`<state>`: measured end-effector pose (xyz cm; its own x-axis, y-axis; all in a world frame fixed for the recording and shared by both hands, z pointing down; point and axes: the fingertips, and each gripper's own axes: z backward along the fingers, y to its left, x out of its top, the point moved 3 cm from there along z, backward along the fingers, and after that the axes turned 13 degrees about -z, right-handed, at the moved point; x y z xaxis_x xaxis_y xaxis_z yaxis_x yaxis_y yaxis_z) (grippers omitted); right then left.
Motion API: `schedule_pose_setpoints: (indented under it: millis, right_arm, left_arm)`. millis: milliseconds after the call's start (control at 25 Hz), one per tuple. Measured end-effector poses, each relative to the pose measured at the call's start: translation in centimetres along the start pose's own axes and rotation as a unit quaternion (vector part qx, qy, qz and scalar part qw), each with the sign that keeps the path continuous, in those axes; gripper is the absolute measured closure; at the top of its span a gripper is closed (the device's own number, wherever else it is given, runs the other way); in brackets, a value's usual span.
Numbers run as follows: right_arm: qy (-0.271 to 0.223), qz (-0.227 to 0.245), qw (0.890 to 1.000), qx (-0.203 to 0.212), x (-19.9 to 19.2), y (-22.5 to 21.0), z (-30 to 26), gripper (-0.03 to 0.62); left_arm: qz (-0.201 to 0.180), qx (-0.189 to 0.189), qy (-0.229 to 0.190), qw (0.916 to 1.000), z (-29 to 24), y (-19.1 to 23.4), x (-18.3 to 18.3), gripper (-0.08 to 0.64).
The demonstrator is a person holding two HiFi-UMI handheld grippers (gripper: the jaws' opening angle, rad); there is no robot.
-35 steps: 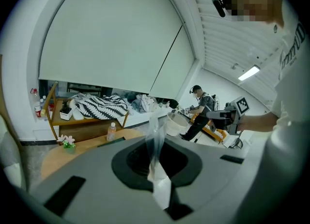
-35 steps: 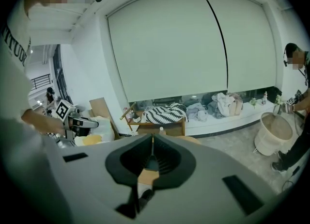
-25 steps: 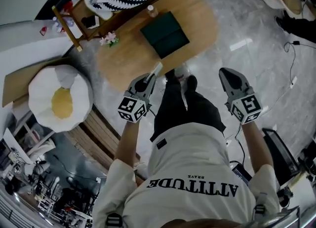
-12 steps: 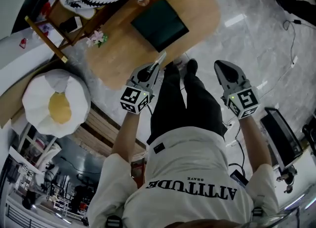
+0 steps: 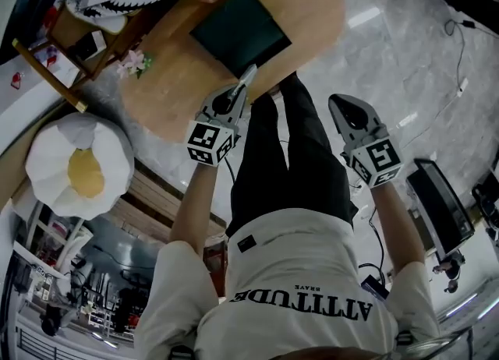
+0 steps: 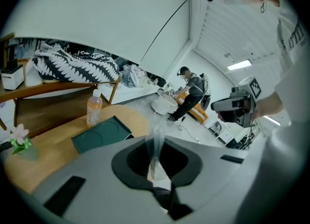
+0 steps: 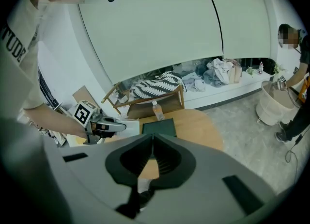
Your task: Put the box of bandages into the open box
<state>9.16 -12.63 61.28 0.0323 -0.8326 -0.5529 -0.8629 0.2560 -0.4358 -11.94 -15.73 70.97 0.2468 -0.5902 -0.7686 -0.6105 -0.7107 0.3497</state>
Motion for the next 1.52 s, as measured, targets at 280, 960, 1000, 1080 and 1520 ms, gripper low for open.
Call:
schedule_pose_setpoints:
  millis: [280, 960, 1000, 1080, 1520]
  right_arm:
    - [0.031, 0.033, 0.999, 0.006, -0.4, -3.1, -3.1, 0.569]
    - [0.059, 0.009, 0.997, 0.053, -2.9, -9.5, -12.3, 0.569]
    - [0.061, 0.009, 0.997, 0.054, -3.0, -9.9, -12.6, 0.569]
    - [0.065, 0.008, 0.996, 0.057, -3.1, -10.5, -13.1, 0.569]
    - [0.082, 0.010, 0.993, 0.082, -2.8, -12.9, -15.7, 0.569]
  left_arm:
    - [0.025, 0.020, 0.016, 0.9994, -5.1, 1.7, -3.1, 0.526]
    - [0.079, -0.004, 0.084, 0.9933, -17.1, 4.3, -9.5, 0.528]
    - [0.081, -0.005, 0.092, 0.9924, -17.9, 4.5, -9.8, 0.528]
    - [0.089, -0.006, 0.106, 0.9904, -19.4, 4.8, -10.3, 0.528]
    - [0.198, 0.017, 0.135, 0.9708, -24.6, 5.9, -12.1, 0.528]
